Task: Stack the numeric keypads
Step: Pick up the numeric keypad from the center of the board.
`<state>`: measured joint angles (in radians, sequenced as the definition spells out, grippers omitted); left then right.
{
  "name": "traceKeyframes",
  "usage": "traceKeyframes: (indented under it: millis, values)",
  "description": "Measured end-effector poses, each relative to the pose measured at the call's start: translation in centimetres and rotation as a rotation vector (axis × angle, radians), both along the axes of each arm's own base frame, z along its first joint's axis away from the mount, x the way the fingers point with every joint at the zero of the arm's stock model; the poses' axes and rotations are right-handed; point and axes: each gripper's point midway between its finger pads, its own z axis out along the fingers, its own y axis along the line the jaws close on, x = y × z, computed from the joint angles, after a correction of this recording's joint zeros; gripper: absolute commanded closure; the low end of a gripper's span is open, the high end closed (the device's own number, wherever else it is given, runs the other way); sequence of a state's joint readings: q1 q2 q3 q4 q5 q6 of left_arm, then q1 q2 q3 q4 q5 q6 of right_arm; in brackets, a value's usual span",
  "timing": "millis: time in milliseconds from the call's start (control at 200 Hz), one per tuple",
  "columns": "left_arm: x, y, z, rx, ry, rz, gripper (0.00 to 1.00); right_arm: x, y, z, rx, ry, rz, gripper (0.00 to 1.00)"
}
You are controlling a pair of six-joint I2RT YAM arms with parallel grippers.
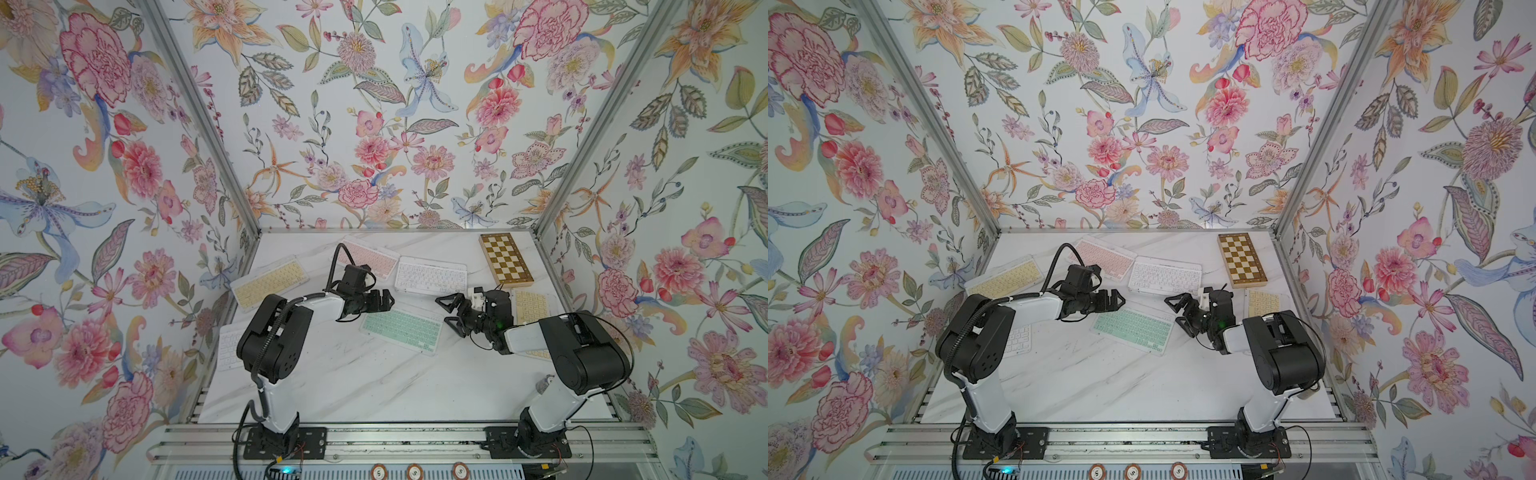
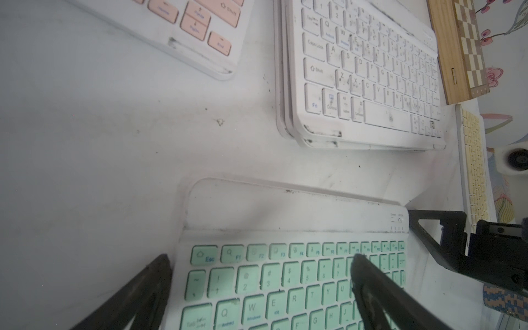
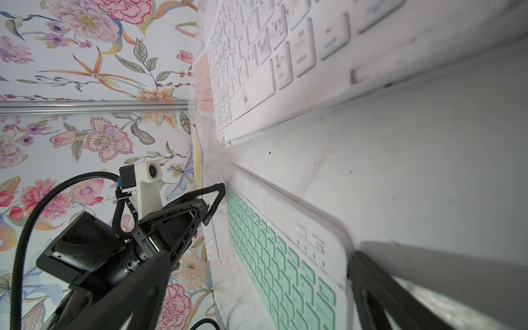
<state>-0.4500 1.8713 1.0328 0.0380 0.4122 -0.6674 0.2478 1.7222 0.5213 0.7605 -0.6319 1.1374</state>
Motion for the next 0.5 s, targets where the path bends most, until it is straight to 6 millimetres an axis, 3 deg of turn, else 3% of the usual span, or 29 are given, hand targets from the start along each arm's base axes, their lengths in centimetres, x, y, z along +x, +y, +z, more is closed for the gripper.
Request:
traceKeyframes:
  millis: [500]
  values:
    - [1.0,0.8,-0.1,-0.003,-0.045,0.037,0.01,-0.3,1.7,0.5,0.012,-0.058,0.001,0.01]
